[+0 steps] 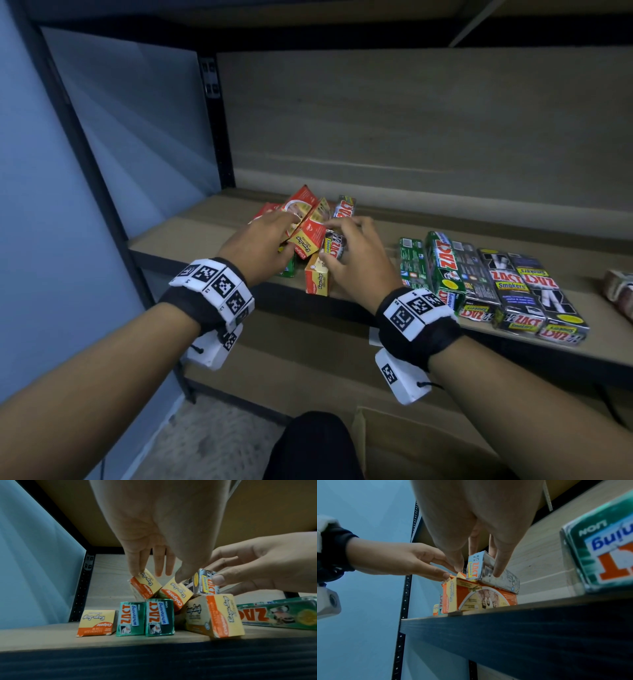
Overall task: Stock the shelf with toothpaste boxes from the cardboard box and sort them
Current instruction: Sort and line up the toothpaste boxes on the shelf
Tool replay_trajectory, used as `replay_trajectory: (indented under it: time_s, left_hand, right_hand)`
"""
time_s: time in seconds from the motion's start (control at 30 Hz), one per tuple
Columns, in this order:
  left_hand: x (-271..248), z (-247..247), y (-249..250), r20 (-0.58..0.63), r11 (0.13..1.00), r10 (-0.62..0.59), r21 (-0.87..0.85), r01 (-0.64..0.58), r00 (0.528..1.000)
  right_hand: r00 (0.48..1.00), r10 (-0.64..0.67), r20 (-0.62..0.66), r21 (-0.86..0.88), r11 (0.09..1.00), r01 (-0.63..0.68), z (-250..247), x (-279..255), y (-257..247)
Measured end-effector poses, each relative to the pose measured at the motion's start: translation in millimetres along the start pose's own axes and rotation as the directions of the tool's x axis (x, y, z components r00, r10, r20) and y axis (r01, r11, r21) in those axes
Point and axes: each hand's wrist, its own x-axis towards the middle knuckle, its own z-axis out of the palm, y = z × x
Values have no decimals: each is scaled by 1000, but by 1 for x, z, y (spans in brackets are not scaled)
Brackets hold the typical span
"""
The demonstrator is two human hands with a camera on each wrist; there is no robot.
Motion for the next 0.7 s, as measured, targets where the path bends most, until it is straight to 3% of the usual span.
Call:
replay_trajectory:
  time_s: [0.2,0.33,0.7]
  left_hand:
    - [-6,-6,20,-20,999,33,24,-33,999]
    - [-12,-9,45,-30,992,123,11,-122,992]
    - [-18,17,114,46,974,188,-140,-180,981]
  right_hand:
    - [1000,-12,-24,-17,1000,11,-9,-6,-4]
    - [999,-24,-35,-11,1000,24,-21,-15,-4]
    - [997,36,64,-40,999,-33,-72,-39,11]
